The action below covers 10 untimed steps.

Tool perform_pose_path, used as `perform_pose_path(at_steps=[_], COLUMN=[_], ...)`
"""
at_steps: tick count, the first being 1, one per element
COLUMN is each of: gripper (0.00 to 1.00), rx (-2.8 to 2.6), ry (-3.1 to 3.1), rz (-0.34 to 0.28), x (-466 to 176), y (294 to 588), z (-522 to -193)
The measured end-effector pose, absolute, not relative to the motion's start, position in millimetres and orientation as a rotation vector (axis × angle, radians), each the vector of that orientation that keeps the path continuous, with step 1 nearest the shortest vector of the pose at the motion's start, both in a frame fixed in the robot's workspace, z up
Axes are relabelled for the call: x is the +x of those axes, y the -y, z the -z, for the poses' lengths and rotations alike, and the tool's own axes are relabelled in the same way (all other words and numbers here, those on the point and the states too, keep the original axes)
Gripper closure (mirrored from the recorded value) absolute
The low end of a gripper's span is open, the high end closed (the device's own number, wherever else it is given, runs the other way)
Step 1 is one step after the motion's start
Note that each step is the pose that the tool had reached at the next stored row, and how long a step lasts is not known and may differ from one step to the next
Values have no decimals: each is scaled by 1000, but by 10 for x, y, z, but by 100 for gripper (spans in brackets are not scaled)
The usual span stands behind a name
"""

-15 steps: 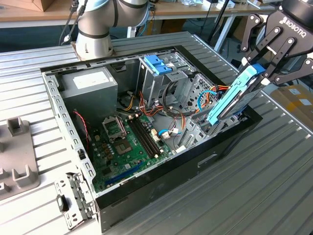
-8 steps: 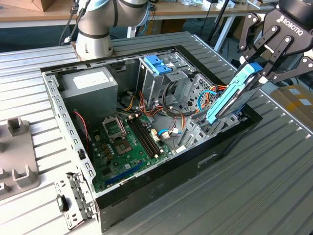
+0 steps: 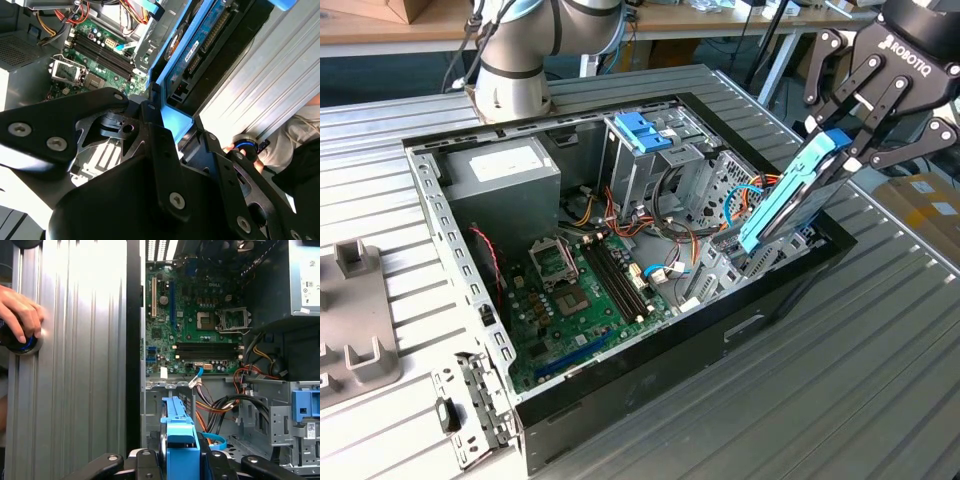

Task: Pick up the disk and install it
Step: 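Insert the disk into the insertion slot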

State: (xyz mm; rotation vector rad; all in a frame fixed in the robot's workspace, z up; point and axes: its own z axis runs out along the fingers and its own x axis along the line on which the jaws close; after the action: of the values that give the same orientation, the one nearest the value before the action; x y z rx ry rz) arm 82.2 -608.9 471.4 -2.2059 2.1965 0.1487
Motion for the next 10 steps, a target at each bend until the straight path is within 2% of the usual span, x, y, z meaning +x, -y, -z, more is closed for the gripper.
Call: perform_pose_path(at_steps=[10], gripper=[63], rx=[-2206], ry=[-2196], rz=[-149], x=[822], y=[6088], z=[-4671])
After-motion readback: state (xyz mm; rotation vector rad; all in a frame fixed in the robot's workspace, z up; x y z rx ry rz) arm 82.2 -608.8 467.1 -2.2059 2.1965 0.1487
